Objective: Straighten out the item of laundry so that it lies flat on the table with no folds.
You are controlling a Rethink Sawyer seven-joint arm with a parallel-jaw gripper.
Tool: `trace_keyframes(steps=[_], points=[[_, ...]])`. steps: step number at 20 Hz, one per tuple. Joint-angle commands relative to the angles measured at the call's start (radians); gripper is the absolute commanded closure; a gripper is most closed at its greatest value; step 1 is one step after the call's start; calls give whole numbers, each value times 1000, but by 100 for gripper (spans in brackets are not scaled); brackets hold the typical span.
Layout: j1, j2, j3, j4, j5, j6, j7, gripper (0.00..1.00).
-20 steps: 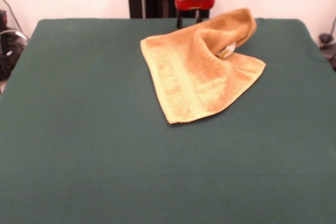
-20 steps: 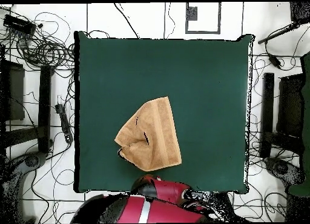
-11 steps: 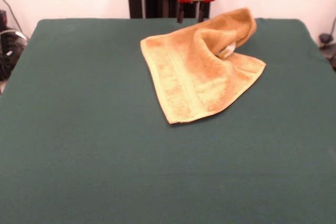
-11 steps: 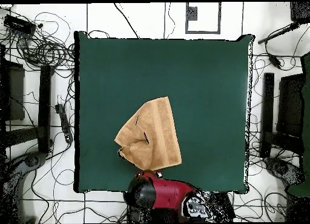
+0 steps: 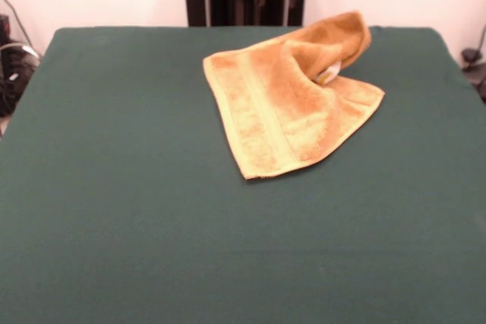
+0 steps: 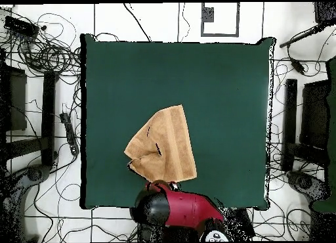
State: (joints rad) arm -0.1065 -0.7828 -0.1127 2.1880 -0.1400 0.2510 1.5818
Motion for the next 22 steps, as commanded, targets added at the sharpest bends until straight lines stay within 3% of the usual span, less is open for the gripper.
trace_keyframes(steps=[1,11,22], points=[[0,-8,106,-63,63,75,152,0],[-20,25,120,-101,58,75,136,0],[-1,98,112,-332,84,232,116,0]])
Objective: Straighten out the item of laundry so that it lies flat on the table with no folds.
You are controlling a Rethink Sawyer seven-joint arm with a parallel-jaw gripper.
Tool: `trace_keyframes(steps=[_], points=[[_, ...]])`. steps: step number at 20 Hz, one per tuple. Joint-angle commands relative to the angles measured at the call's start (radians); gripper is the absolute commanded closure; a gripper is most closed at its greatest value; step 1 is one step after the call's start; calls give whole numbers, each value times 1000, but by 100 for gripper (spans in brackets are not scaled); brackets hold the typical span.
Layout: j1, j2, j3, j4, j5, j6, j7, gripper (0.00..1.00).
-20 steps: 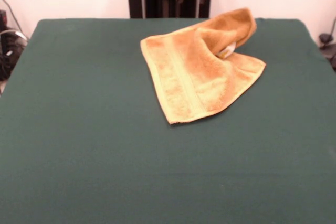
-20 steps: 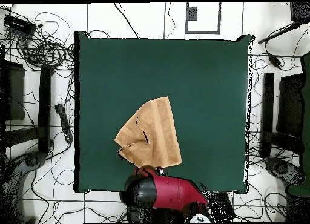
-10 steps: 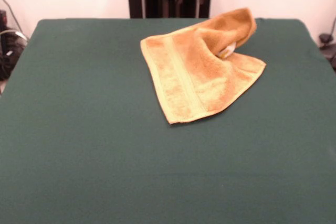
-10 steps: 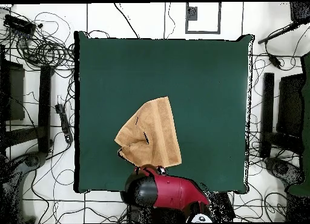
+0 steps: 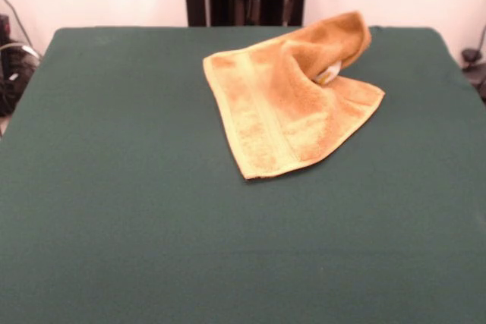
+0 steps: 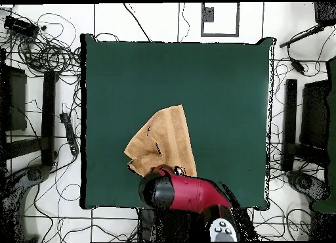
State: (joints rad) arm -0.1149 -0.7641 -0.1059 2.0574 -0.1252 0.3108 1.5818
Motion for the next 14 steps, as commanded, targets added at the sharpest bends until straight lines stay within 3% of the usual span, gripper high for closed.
trace_keyframes(steps=[1,8,14], points=[[10,85,104,-221,72,188,119,0],[23,122,100,-347,91,291,137,0],[22,130,105,-364,88,300,132,0]])
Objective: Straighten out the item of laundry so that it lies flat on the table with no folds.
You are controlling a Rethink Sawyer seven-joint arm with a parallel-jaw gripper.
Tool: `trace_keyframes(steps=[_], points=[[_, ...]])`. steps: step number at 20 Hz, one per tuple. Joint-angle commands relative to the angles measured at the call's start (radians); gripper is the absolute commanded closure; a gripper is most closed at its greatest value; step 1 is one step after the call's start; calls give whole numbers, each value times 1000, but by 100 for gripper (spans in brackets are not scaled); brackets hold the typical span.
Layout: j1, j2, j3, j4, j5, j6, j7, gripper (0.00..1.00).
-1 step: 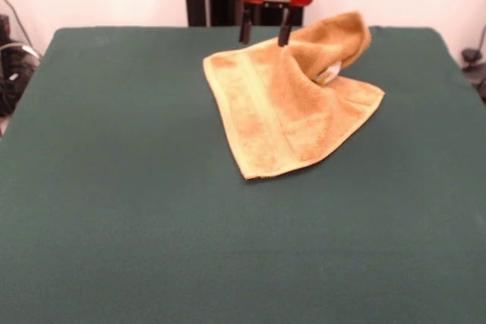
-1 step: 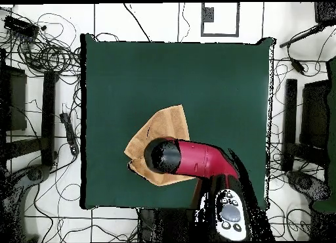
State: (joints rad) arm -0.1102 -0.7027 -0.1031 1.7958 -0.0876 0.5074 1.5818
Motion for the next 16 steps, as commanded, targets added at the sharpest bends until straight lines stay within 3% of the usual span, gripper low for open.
trace_keyframes(steps=[1,16], points=[[18,72,102,-109,51,107,133,0],[27,118,105,-120,46,46,144,0]])
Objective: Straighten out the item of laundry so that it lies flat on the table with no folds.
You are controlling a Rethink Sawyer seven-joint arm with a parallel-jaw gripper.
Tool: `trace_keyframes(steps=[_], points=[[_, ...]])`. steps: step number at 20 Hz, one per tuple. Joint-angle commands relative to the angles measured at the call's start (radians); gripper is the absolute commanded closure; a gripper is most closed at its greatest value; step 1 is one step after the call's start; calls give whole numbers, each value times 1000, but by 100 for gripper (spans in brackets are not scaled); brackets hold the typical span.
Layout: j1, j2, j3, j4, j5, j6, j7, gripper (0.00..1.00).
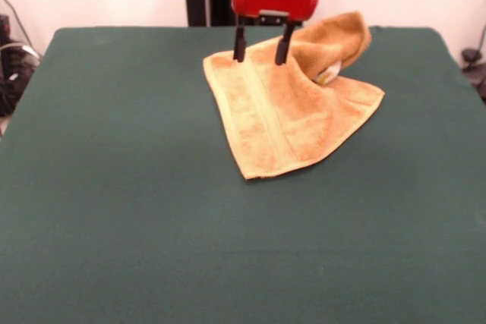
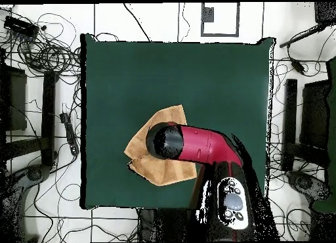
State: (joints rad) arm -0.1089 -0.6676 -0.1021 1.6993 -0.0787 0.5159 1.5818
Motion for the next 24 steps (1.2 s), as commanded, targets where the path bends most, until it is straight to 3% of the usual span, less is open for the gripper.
trace_keyframes(steps=[1,10,24], points=[[26,90,104,-23,36,27,146,0],[30,150,106,-15,26,-63,162,0],[26,381,111,-79,6,-352,166,0]])
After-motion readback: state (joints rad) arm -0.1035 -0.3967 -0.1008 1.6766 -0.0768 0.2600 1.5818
